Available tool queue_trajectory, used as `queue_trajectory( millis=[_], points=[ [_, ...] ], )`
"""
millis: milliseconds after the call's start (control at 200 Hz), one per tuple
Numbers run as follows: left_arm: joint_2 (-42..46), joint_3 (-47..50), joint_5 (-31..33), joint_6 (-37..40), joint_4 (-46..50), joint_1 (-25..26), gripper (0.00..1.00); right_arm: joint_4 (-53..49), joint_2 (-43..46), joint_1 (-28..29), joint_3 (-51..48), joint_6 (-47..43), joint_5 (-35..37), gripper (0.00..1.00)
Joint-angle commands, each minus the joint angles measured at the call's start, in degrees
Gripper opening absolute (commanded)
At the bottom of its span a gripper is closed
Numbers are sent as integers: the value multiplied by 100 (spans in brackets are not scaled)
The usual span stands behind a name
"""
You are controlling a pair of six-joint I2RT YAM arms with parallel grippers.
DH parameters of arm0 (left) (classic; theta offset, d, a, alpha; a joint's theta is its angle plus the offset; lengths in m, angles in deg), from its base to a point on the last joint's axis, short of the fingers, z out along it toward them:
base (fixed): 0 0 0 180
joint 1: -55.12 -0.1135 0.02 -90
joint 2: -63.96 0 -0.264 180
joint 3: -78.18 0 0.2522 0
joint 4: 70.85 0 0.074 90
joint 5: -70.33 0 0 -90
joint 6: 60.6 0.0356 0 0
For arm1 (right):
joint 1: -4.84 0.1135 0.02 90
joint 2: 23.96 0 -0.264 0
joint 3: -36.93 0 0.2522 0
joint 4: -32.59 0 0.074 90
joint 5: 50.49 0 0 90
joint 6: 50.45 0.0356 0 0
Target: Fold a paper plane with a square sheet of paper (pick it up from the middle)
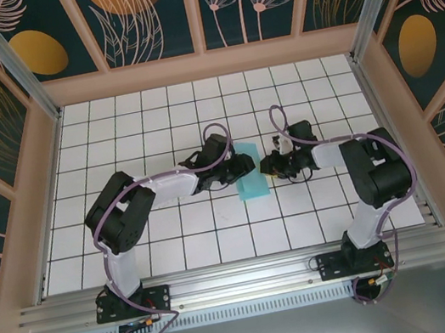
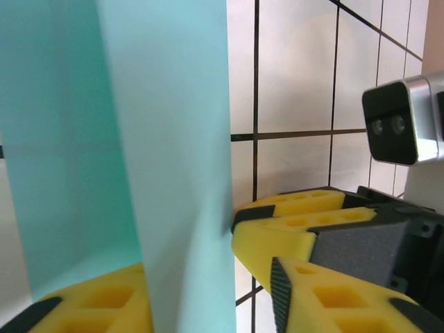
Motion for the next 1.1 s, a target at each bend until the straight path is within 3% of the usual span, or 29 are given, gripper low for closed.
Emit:
queue_trajectory(
  millis=[0,100,300,455,525,570,590,696,786,956,1091],
  points=[
    [-67,-73,18,-29,129,-80,33,-327,455,-60,-168,-58,211,30],
    [-66,-73,-27,-28,129,-105,19,-424,906,-109,-276,-66,379,32],
    [57,40,-95,-14,112,-108,5,-568,2406,-100,-660,-245,1084,38],
    [372,354,-97,-50,129,-105,3,-246,3416,-128,-1093,-329,1259,50],
    [577,551,-124,-47,153,-105,2,-193,3492,-160,-1176,-8,1330,66],
    [708,679,-116,-14,213,-105,1,-392,3389,-227,-1073,147,1230,95],
    [791,731,-123,1,244,-111,2,-515,3302,-278,-988,90,1052,99],
    [1121,1070,-105,111,419,-108,3,-564,2824,-459,-855,60,93,99],
    [1312,1286,17,132,541,-105,4,-510,2764,-310,-882,-35,182,96],
    [1306,1372,-18,-56,383,-106,5,-156,3511,993,-1257,-576,1437,75],
    [1247,1259,-31,-107,394,-106,6,340,4103,2323,-1783,-943,2483,70]
  ],
)
